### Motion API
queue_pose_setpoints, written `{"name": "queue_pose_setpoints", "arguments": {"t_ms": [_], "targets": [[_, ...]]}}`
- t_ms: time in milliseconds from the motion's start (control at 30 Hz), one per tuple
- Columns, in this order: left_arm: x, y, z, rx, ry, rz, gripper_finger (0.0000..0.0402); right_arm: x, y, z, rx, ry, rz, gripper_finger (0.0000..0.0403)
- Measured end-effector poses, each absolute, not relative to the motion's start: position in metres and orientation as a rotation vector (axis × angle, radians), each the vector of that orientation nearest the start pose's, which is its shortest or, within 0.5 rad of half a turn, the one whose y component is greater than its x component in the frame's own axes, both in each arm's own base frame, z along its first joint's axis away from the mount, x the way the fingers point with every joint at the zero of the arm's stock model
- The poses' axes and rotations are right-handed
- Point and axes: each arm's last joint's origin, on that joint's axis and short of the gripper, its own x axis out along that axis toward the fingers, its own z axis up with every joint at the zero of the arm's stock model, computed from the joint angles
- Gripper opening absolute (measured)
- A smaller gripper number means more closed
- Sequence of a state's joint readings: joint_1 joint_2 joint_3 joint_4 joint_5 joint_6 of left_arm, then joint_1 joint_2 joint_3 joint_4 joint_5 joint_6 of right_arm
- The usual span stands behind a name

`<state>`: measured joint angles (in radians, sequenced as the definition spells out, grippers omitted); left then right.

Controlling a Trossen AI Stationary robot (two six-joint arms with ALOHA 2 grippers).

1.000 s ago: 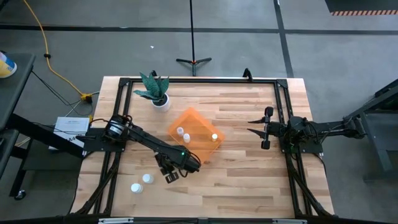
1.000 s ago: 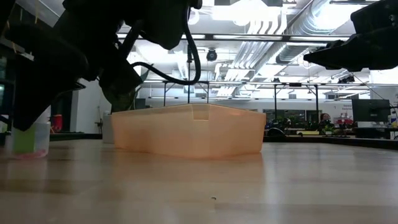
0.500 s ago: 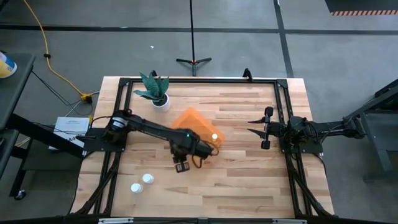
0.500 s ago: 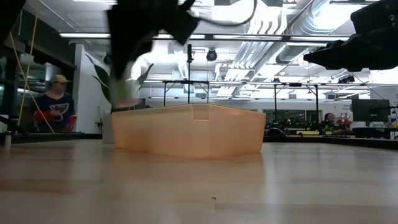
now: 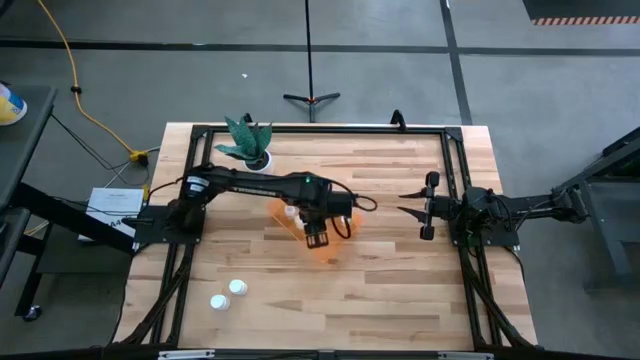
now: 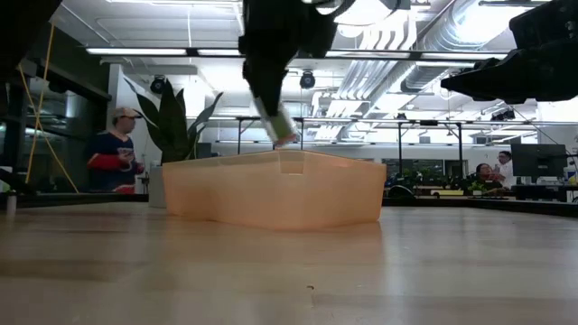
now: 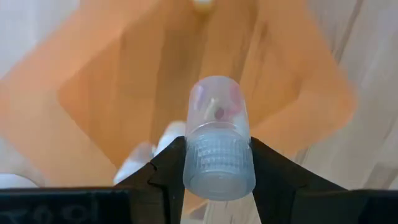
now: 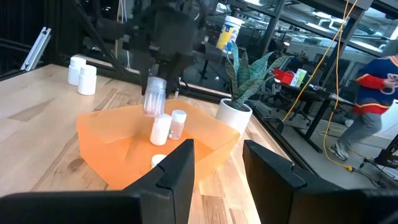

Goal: Pick and place pill bottles into a basket
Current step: Put the transparent bottle into the orange container

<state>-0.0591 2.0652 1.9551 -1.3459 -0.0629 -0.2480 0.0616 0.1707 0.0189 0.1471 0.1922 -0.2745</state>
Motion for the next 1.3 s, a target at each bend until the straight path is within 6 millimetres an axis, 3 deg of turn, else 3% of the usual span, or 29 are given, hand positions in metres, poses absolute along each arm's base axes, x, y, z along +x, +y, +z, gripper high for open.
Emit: {"name": "queue_pose_setpoints", "arguments": {"t_ms": [200, 467, 733, 1300], "targets": [[0.408, -0.017, 0.248, -0.110, 1.505, 0.182, 0.0199, 0.107, 0.001, 0.170, -0.275, 0.023, -0.129, 0.0129], [0.416, -0.020, 0.217, -0.135, 1.562, 0.113, 0.0179, 0.108, 0.001, 0.170, -0.276, 0.027, -0.129, 0.0129], [0.424, -0.020, 0.192, -0.119, 1.614, 0.068, 0.0206, 0.108, 0.001, 0.170, -0.276, 0.032, -0.130, 0.0129], [0.426, -0.020, 0.190, -0.117, 1.608, 0.068, 0.0211, 0.108, 0.001, 0.169, -0.277, 0.034, -0.128, 0.0129]]}}
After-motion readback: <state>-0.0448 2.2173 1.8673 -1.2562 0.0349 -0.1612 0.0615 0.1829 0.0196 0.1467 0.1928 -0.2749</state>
